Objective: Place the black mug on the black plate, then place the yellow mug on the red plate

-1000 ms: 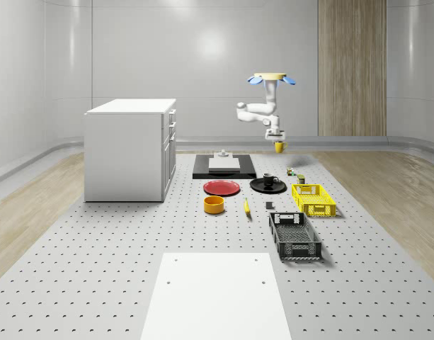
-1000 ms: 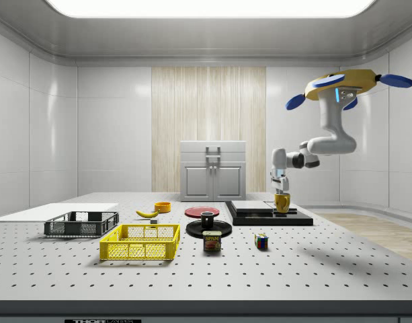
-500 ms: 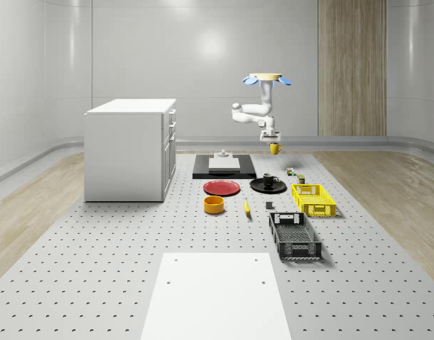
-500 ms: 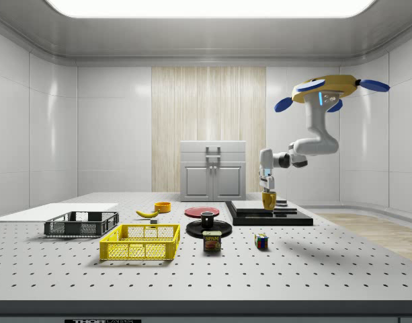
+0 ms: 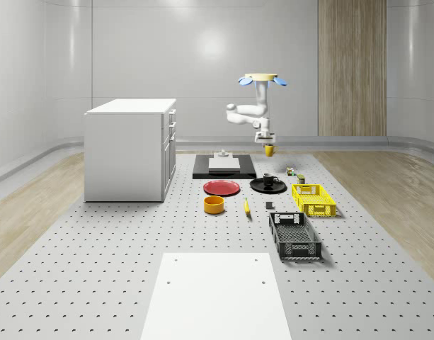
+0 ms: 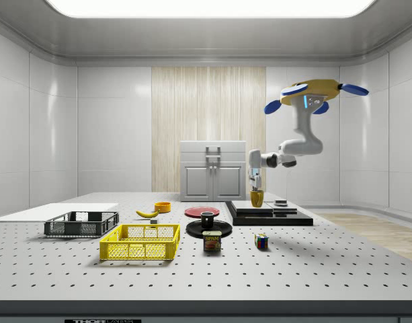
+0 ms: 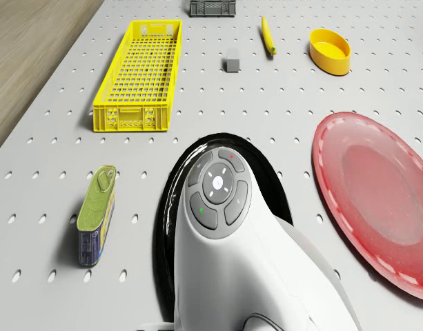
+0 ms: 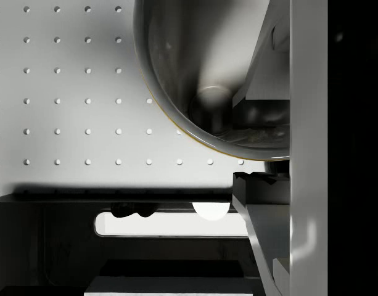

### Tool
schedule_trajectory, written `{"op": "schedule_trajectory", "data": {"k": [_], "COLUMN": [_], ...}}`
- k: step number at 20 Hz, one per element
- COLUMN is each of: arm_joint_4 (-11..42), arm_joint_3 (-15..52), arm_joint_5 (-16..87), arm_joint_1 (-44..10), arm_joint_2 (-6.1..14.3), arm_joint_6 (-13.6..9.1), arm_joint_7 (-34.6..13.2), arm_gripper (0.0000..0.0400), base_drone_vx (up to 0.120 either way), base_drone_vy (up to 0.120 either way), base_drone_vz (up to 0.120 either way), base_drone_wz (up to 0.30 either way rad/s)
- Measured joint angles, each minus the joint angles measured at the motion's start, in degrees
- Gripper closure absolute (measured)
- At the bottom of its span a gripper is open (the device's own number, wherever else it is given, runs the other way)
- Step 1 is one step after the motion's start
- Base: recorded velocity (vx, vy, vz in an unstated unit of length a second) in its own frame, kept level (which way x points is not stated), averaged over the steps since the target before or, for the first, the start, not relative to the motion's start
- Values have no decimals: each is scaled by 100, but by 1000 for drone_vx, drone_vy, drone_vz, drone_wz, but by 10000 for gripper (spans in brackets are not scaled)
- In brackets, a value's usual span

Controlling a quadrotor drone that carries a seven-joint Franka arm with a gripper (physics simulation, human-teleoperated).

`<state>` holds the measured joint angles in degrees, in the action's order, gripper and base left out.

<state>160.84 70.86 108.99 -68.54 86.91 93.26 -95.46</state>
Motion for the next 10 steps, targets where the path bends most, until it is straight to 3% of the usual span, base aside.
{"op": "schedule_trajectory", "data": {"k": [10], "arm_joint_4": [0], "arm_joint_3": [1], "arm_joint_5": [-3], "arm_joint_1": [-3], "arm_joint_2": [7], "arm_joint_6": [6], "arm_joint_7": [-2], "arm_gripper": [300], "base_drone_vx": [120], "base_drone_vy": [-120], "base_drone_vz": [0], "base_drone_wz": [0]}}
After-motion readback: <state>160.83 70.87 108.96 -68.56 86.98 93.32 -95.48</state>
